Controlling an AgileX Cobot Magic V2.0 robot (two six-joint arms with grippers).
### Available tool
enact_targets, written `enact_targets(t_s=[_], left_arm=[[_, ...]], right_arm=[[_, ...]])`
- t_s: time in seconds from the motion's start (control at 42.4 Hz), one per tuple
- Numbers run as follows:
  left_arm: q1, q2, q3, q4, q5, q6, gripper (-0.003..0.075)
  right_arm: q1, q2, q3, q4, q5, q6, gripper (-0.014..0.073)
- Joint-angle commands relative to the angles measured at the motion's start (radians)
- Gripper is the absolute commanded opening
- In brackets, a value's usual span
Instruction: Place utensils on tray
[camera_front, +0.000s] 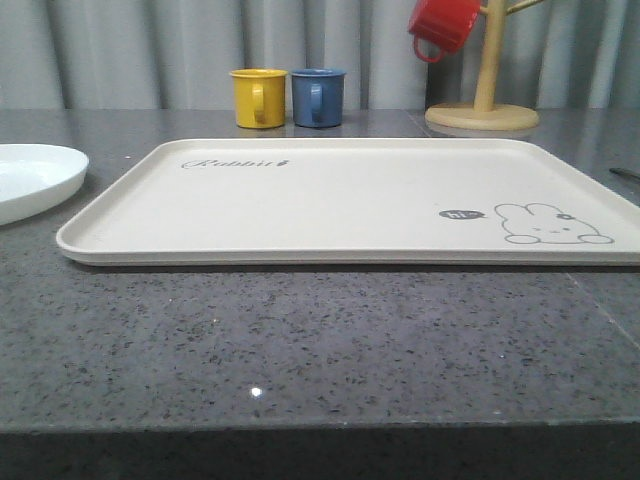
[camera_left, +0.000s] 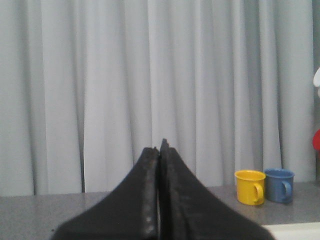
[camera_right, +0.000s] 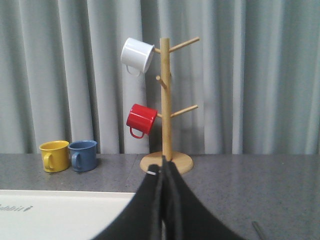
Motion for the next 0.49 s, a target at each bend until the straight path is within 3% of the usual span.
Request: enact_targets(t_s=[0.0,0.165,0.471], left_arm=[[-0.007,0.082,-0.139,-0.01,0.075,-0.011,-0.002],[-0.007,0.253,-0.307,-0.01,0.301,-0.011,-0.002],[-0.007,0.421,-0.331,-0.01,0.424,-0.011,-0.002]], right_arm=[[-0.004,0.079,-0.136,-0.011,0.049,-0.003,-0.0112],[-0.004,0.231,-0.284,-0.011,0.235,-0.003,-0.0112],[-0.004,0.445,-0.323,-0.011,0.354,-0.003,-0.0112]])
